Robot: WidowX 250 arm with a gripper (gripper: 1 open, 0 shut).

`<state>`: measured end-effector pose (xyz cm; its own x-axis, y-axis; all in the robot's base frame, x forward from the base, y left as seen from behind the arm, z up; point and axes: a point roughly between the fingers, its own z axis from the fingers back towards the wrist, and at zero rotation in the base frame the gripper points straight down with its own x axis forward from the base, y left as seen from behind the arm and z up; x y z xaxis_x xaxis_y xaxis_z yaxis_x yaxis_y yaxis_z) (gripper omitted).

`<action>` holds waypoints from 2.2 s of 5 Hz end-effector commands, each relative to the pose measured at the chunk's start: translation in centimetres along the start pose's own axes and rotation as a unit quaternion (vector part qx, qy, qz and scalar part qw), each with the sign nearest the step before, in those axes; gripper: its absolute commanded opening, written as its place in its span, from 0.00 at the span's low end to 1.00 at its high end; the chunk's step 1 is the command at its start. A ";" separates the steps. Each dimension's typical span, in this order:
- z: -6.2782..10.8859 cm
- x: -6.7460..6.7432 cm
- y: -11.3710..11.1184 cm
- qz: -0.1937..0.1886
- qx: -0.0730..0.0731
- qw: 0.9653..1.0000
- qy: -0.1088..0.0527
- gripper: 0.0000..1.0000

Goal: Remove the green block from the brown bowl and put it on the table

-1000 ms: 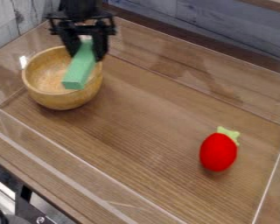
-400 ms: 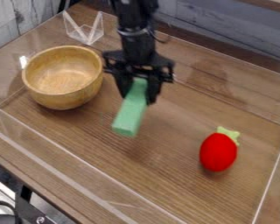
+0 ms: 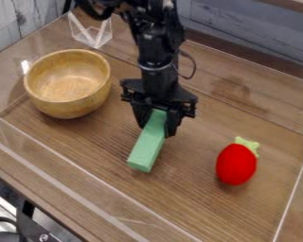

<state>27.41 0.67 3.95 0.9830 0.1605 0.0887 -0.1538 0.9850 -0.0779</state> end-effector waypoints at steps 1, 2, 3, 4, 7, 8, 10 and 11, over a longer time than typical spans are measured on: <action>0.1 0.7 0.4 -0.007 0.005 1.000 -0.018 0.00; -0.1 0.7 0.7 -0.007 0.007 1.000 -0.022 0.00; -0.1 0.8 1.0 -0.006 0.008 1.000 -0.025 0.00; -0.2 0.9 1.2 -0.005 0.009 1.000 -0.027 0.00; -0.2 1.0 1.6 -0.001 0.010 0.999 -0.033 0.00; -0.3 1.0 1.6 0.000 0.010 0.999 -0.034 0.00; 1.8 1.3 0.7 0.009 0.001 0.999 -0.034 1.00; 3.4 1.5 -0.1 0.013 -0.007 0.999 -0.040 1.00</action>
<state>27.59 1.12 5.86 0.9763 0.1922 0.0992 -0.1839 0.9791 -0.0870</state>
